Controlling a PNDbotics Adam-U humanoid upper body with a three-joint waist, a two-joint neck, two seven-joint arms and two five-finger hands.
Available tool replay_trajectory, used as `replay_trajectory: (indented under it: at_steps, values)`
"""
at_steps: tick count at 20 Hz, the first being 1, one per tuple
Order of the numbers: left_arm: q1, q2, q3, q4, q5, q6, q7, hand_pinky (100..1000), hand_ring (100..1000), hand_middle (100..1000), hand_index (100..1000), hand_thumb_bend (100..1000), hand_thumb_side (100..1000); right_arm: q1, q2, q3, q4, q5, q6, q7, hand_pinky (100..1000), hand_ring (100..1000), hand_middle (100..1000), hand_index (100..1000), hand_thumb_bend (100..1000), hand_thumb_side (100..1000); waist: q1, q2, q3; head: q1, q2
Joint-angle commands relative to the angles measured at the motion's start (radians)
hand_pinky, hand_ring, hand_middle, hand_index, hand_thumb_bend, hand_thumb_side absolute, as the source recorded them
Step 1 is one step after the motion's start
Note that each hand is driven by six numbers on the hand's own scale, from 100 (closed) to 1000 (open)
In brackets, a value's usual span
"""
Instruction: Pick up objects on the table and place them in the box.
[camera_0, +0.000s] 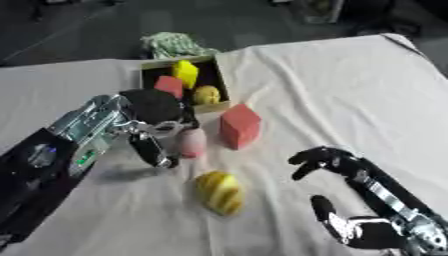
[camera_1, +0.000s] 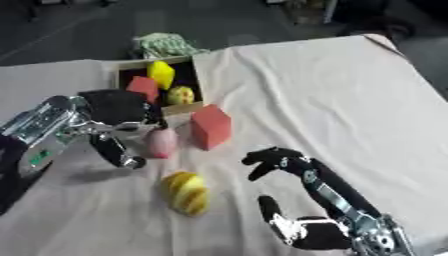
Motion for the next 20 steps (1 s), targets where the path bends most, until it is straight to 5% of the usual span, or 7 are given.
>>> replay_trajectory:
  at_steps: [1, 6, 11, 13, 20]
  values:
    - [-0.01, -0.004, 0.016, 0.021, -0.03, 0.01, 0.057, 820, 773, 769, 866, 385, 393, -0.011, -0.004, 0.001, -0.011, -0.004, 0.0, 0.002, 697, 680, 785, 911, 100, 435, -0.004, -0.013, -0.001, 0.003, -0.002]
    - [0.0, -0.014, 0.015, 0.056, -0.066, 0.0, 0.133, 761, 652, 618, 752, 344, 363, -0.011, -0.003, 0.001, -0.011, -0.004, 0.0, 0.002, 697, 680, 785, 911, 100, 435, -0.004, -0.013, -0.002, 0.003, -0.003]
    - [0.0, 0.004, 0.026, 0.03, -0.034, -0.001, 0.206, 712, 544, 489, 633, 175, 274, -0.01, -0.004, -0.002, -0.011, -0.002, 0.001, 0.0, 697, 680, 785, 911, 100, 435, -0.003, -0.014, 0.0, 0.0, -0.003]
    - [-0.004, 0.02, 0.038, -0.01, -0.004, 0.012, 0.236, 700, 529, 468, 608, 100, 247, -0.009, -0.004, -0.004, -0.011, 0.0, 0.001, -0.001, 697, 680, 785, 911, 100, 434, -0.002, -0.014, 0.002, -0.003, -0.003]
    - [-0.03, 0.044, 0.078, -0.039, 0.113, 0.087, 0.273, 703, 536, 468, 614, 100, 237, -0.006, -0.005, -0.006, -0.01, 0.004, 0.001, -0.006, 697, 680, 785, 911, 100, 434, -0.005, -0.017, 0.01, -0.011, -0.003]
